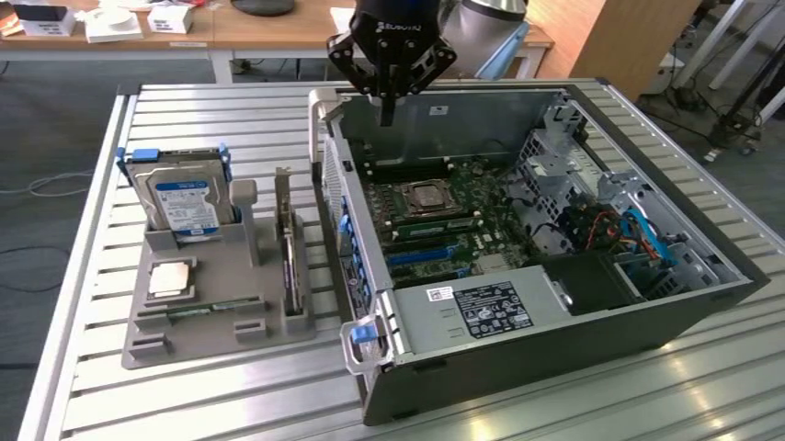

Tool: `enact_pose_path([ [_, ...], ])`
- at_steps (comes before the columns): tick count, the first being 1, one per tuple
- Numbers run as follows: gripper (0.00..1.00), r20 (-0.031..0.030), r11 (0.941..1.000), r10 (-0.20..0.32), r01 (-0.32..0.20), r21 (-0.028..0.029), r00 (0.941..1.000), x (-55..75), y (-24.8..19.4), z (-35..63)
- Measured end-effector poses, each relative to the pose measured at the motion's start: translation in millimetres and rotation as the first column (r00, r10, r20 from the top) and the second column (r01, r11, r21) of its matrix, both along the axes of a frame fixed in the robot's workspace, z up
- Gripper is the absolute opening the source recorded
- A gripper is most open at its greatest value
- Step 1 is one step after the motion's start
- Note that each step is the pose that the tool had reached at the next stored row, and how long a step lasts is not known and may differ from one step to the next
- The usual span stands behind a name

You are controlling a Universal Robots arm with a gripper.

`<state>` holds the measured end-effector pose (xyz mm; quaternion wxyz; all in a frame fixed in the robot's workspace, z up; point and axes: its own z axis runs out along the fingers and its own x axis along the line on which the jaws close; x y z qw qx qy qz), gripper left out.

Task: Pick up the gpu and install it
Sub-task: 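Reach for the gpu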

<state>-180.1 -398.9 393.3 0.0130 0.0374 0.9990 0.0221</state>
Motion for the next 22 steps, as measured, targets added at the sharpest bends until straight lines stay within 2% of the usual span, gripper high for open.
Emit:
enact_pose_path([
  [22, 0.11, 0.0068, 1.0000, 0.000, 0.000, 0.0000, 1.0000, -69.1, 0.0, -0.1],
])
